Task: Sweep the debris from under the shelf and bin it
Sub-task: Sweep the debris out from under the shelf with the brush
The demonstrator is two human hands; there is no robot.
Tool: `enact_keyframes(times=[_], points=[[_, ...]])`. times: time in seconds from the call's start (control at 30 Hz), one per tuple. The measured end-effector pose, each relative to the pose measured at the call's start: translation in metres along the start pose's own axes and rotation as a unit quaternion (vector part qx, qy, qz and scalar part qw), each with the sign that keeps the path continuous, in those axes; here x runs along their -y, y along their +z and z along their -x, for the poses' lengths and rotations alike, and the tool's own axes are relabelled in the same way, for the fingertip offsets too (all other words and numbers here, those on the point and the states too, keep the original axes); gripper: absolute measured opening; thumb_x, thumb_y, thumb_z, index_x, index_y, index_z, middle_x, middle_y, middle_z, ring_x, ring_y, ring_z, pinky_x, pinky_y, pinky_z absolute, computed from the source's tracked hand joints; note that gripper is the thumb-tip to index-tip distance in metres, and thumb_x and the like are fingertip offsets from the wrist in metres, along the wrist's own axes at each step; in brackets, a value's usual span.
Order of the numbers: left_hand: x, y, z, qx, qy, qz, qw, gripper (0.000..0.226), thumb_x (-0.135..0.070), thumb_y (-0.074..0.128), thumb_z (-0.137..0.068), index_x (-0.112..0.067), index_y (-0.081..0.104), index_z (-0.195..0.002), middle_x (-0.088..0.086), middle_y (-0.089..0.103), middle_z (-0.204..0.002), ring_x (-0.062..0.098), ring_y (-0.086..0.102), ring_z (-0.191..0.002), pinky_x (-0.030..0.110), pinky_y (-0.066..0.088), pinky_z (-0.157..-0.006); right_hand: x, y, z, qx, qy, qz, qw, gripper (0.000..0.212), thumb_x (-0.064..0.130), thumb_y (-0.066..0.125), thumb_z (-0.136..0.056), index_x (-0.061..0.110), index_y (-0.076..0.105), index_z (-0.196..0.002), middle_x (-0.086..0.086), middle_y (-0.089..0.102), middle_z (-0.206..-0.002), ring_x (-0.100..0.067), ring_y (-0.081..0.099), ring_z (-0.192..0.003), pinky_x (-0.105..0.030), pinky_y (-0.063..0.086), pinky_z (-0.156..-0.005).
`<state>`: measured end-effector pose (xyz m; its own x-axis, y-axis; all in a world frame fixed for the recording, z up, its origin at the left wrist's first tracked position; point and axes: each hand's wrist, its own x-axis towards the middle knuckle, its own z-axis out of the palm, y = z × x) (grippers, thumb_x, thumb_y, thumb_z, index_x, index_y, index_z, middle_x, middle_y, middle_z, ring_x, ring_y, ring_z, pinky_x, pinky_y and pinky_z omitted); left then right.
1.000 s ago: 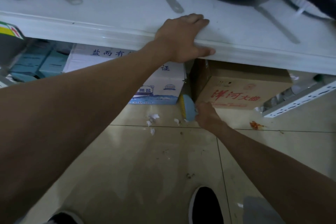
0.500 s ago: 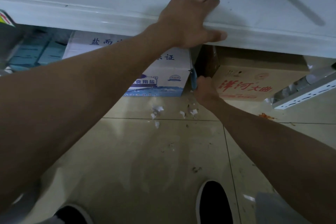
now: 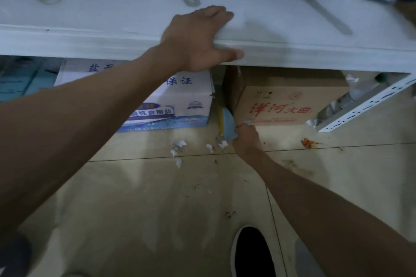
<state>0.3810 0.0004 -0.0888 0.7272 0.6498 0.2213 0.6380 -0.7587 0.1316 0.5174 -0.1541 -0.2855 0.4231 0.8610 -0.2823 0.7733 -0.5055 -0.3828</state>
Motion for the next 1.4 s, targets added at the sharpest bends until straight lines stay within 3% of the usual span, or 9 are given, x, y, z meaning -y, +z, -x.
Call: enact_keyframes(times=[0.33,0.47,0.53,0.67,0.77,0.9,1.03,1.23,1.4], points=[[-0.005,-0.005,0.002,0.023,-0.021,0.010,0.999,0.087,-0.078,0.041,-0.083,-0.031,0.021,-0.154,-0.010,0.019,-0.162,0.015,0.020,-0.149,0.044,0.023,-0.116,0.031,-0.009,-0.009,-0.091,-0.038,-0.066,0.993,0.027,-0.001,0.050,-0.086,0.003,0.059,-0.112,-0.015,0.066,-0.099,-0.027,0.065,-0.087,-0.024,0.044,-0.063],[-0.004,-0.003,0.001,0.025,-0.018,0.002,1.000,0.087,-0.079,0.038,-0.084,-0.031,0.019,-0.155,-0.009,0.016,-0.163,0.013,0.017,-0.150,0.044,0.020,-0.116,0.052,-0.005,-0.035,-0.119,-0.048,-0.141,0.982,0.015,0.012,0.051,-0.094,0.006,0.063,-0.102,-0.004,0.064,-0.089,-0.013,0.059,-0.072,-0.008,0.034,-0.052],[-0.003,-0.002,0.000,0.021,-0.019,-0.005,1.000,0.087,-0.078,0.037,-0.085,-0.031,0.018,-0.155,-0.009,0.016,-0.163,0.014,0.017,-0.149,0.044,0.020,-0.116,0.060,-0.002,-0.055,-0.124,-0.022,-0.142,0.982,0.013,0.014,0.054,-0.092,0.007,0.065,-0.097,-0.006,0.066,-0.092,-0.014,0.059,-0.074,-0.010,0.037,-0.056],[-0.001,0.004,-0.002,-0.003,-0.011,-0.025,1.000,0.086,-0.077,0.036,-0.086,-0.029,0.020,-0.154,-0.009,0.019,-0.162,0.015,0.023,-0.147,0.043,0.023,-0.114,0.068,0.003,-0.084,-0.127,0.019,-0.141,0.982,0.019,0.007,0.055,-0.091,-0.001,0.058,-0.108,-0.019,0.059,-0.114,-0.032,0.058,-0.103,-0.032,0.046,-0.082],[0.000,0.008,-0.003,-0.034,-0.001,-0.036,0.999,0.084,-0.077,0.036,-0.086,-0.028,0.025,-0.153,-0.010,0.028,-0.158,0.017,0.032,-0.142,0.042,0.029,-0.110,0.073,0.007,-0.096,-0.122,0.030,-0.123,0.984,0.028,0.008,0.050,-0.095,-0.007,0.051,-0.119,-0.023,0.053,-0.125,-0.034,0.051,-0.114,-0.033,0.041,-0.090],[0.001,0.012,-0.002,-0.060,0.011,-0.051,0.997,0.082,-0.077,0.035,-0.086,-0.026,0.030,-0.150,-0.008,0.037,-0.153,0.020,0.041,-0.136,0.040,0.035,-0.104,0.070,0.019,-0.097,-0.110,0.044,-0.112,0.987,0.028,0.012,0.050,-0.096,-0.005,0.052,-0.118,-0.021,0.056,-0.124,-0.032,0.053,-0.114,-0.028,0.041,-0.085],[0.001,0.011,-0.003,-0.050,0.010,-0.045,0.998,0.084,-0.077,0.036,-0.086,-0.027,0.026,-0.153,-0.009,0.031,-0.157,0.019,0.036,-0.140,0.040,0.032,-0.108,0.065,0.025,-0.085,-0.107,0.045,-0.105,0.988,0.019,0.011,0.056,-0.092,-0.003,0.061,-0.103,-0.019,0.065,-0.109,-0.030,0.064,-0.097,-0.025,0.042,-0.069],[-0.002,0.006,-0.001,-0.024,0.006,-0.037,0.999,0.084,-0.076,0.036,-0.086,-0.026,0.024,-0.153,-0.007,0.026,-0.159,0.019,0.032,-0.143,0.043,0.031,-0.109,0.047,0.036,-0.038,-0.100,0.095,-0.158,0.978,0.018,0.002,0.054,-0.086,-0.003,0.060,-0.102,-0.020,0.063,-0.105,-0.031,0.061,-0.098,-0.027,0.041,-0.070],[-0.001,0.004,0.000,-0.005,-0.002,-0.022,1.000,0.087,-0.079,0.036,-0.084,-0.028,0.022,-0.154,-0.009,0.021,-0.161,0.016,0.025,-0.147,0.043,0.026,-0.113,0.041,0.042,0.006,-0.085,0.107,-0.175,0.975,0.024,0.009,0.065,-0.078,-0.004,0.061,-0.098,-0.022,0.064,-0.100,-0.035,0.063,-0.093,-0.031,0.044,-0.067]])
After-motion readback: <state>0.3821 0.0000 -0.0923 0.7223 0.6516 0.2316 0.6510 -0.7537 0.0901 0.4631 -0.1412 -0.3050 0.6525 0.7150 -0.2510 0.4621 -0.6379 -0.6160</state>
